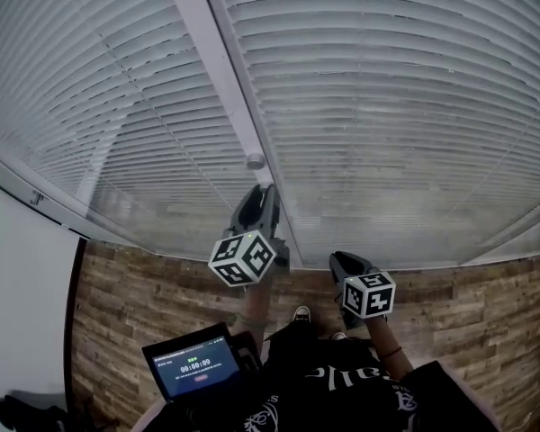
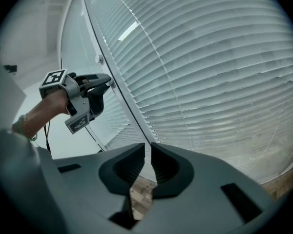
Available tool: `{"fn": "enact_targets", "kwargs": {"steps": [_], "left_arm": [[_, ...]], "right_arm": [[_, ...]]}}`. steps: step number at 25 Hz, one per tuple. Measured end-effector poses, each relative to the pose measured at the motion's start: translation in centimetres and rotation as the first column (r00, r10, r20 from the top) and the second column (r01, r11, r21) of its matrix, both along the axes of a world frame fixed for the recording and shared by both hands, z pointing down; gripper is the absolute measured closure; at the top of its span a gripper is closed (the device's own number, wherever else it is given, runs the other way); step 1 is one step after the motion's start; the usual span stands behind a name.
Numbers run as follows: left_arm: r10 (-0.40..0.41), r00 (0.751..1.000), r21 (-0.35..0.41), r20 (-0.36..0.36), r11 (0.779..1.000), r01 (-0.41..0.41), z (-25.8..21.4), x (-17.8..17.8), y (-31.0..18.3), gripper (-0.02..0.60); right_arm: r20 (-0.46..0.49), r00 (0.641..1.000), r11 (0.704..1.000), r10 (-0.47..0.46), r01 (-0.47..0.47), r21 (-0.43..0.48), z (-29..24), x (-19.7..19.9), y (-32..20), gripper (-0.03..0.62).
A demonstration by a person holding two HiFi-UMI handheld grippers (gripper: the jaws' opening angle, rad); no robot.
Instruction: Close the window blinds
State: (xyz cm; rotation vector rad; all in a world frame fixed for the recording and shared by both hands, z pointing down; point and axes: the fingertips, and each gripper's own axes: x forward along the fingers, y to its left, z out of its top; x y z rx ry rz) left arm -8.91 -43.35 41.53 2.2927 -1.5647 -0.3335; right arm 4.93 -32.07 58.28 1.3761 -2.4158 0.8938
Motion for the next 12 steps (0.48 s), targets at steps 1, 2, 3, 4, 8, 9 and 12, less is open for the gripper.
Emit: {"fn": "enact_targets", "kwargs": {"steps": [1, 2, 3, 4, 8, 9, 12], "left_arm": [[0.006, 0.995, -0.021, -0.103, 1.0, -0.008, 0.07, -0.2, -0.07, 0.453], [0.015, 0.975, -0.042, -0.22, 0.999, -0.025, 0.19, -0.35, -0.16, 0.454], [0.028, 0.941, -0.06, -0.338, 0.997, -0.051, 0.32, -0.36, -0.22, 0.454], [0.042, 0.9, -0.072, -0.435, 0.994, -0.081, 0.39, -0.22, -0.25, 0.454], [0.054, 0.828, -0.088, -0.559, 0.988, -0.124, 0.3, -0.09, -0.19, 0.454], [0.051, 0.82, -0.091, -0.57, 0.988, -0.124, 0.31, -0.12, -0.18, 0.454], [0.031, 0.75, -0.108, -0.661, 0.985, -0.136, 0.47, -0.32, -0.28, 0.454]], "right_arm": [[-0.001, 1.0, 1.0, -0.002, 0.002, -0.001, 0.02, -0.06, 0.07, 0.543], [-0.002, 1.0, 1.0, -0.003, 0.003, -0.001, 0.04, -0.08, 0.12, 0.543], [-0.003, 1.0, 1.0, -0.003, 0.003, -0.002, 0.07, -0.06, 0.16, 0.543], [-0.003, 1.0, 1.0, -0.002, 0.002, -0.002, 0.11, -0.01, 0.19, 0.543], [-0.006, 1.0, 1.0, 0.008, -0.008, -0.005, 0.16, 0.41, 0.49, 0.543], [-0.007, 1.0, 1.0, 0.01, -0.01, -0.005, 0.2, 0.51, 0.58, 0.543], [-0.007, 1.0, 1.0, 0.013, -0.013, -0.004, 0.25, 0.65, 0.74, 0.543]]}}
